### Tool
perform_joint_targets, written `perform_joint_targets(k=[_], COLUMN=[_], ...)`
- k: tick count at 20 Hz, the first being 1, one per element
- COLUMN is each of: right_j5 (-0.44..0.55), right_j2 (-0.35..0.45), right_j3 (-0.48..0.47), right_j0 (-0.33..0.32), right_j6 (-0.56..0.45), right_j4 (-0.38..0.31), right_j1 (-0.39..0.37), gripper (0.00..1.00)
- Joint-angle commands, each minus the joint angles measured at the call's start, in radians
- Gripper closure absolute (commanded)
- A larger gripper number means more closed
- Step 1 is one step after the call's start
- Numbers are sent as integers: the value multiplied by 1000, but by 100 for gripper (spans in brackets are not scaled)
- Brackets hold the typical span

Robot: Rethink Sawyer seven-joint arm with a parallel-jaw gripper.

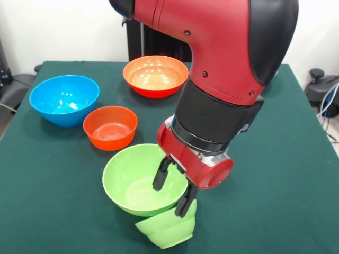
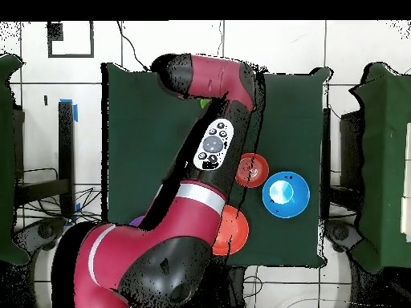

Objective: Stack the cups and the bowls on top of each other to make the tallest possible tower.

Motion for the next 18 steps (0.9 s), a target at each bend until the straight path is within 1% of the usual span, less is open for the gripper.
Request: perform_joint_targets(k=[1, 9, 18], right_j5=[-46, -54, -100], right_j2=[88, 76, 77], right_j3=[75, 64, 71], right_j0=[29, 36, 37], right_j6=[95, 117, 91], right_j4=[-39, -38, -52], right_j1=[49, 67, 91], gripper=[0, 0, 0])
